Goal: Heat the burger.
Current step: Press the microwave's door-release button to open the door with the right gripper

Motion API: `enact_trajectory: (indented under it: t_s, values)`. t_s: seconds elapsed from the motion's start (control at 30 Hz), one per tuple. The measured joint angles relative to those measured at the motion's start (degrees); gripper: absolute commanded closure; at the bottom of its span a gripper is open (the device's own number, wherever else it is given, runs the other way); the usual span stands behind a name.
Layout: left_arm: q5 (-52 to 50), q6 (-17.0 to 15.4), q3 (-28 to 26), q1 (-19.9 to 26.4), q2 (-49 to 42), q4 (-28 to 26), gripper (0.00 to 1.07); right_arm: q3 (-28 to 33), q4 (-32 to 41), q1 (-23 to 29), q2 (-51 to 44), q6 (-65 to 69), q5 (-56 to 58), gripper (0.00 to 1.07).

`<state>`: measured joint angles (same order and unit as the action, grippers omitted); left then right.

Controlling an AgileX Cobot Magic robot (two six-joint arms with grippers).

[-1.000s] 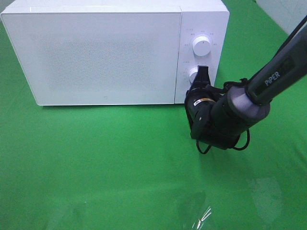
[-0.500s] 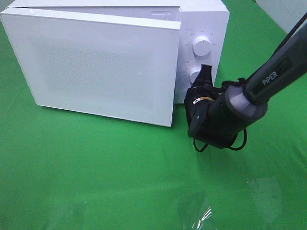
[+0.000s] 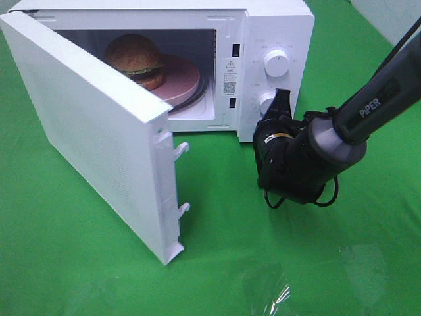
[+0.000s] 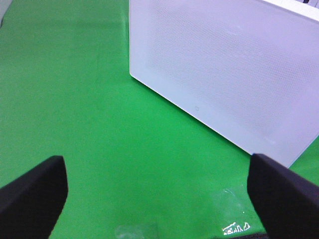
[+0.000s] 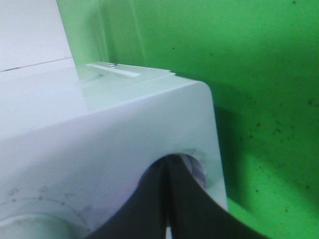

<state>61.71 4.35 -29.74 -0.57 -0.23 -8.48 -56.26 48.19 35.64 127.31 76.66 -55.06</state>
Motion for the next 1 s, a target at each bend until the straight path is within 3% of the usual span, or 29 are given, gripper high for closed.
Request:
enact_trajectory:
  t_s: [0.5,1.0]
  values:
    - [0.00,0.00,0.00,0.00,0.00,0.00,0.17,1.15,-1.72,-0.86,-2.64,0.23,4.98,1.07]
    - [0.00,0.00,0.00,0.00,0.00,0.00,0.17,6.42,-4.24,-0.69,-8.19,-3.32,6.99,1.07]
